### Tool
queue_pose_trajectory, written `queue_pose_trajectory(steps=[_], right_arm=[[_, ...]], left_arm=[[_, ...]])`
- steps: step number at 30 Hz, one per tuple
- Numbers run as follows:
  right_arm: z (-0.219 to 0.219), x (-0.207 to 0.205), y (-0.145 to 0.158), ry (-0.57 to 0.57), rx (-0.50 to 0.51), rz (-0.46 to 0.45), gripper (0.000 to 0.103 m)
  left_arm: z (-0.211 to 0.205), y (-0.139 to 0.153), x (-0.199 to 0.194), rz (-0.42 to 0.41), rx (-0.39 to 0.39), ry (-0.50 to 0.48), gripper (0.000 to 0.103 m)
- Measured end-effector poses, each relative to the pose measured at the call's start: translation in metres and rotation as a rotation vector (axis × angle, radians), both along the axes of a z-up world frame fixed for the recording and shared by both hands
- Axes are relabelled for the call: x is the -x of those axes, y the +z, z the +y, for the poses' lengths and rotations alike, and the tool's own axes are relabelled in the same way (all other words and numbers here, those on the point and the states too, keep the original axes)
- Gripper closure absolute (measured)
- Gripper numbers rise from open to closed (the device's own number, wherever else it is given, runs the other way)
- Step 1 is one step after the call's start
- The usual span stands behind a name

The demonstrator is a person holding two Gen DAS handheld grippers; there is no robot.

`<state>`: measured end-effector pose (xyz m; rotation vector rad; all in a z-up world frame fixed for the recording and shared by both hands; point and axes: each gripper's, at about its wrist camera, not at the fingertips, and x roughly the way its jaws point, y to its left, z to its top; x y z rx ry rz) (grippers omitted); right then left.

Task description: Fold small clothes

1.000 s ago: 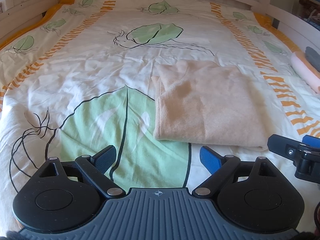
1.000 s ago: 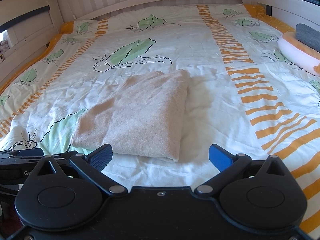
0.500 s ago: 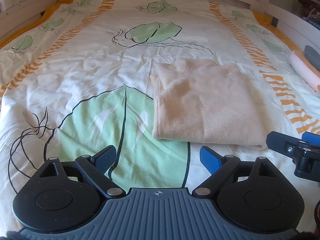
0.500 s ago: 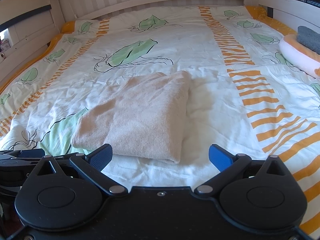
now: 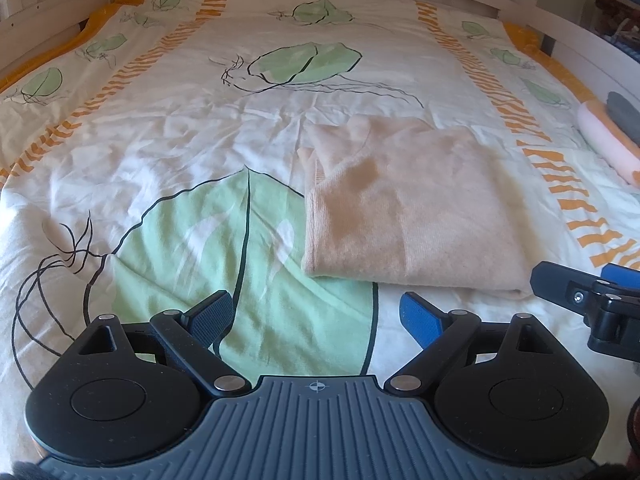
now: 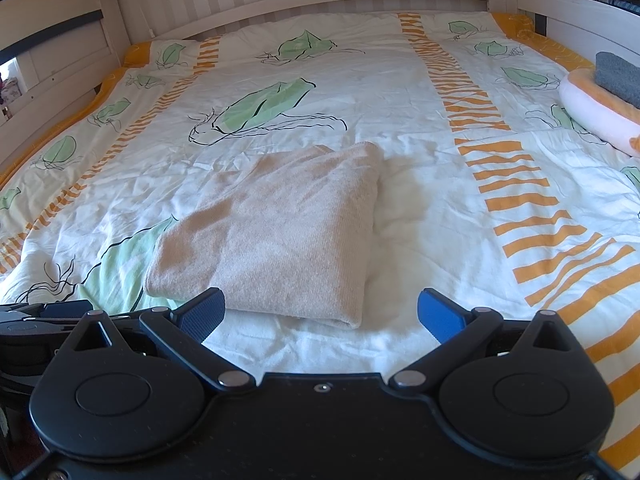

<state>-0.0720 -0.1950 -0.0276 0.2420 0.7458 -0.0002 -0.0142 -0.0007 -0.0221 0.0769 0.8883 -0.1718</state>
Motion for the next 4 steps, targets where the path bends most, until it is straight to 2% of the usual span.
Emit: queue_pose_trajectory(steps=[4], right_arm=[[0.0003,-0.0003,0.0000,0.000,-0.003,0.001,0.001]], left_arm=[[-0.0001,0.0005,0.0001,0.000,-0.001,0.000,0.012]])
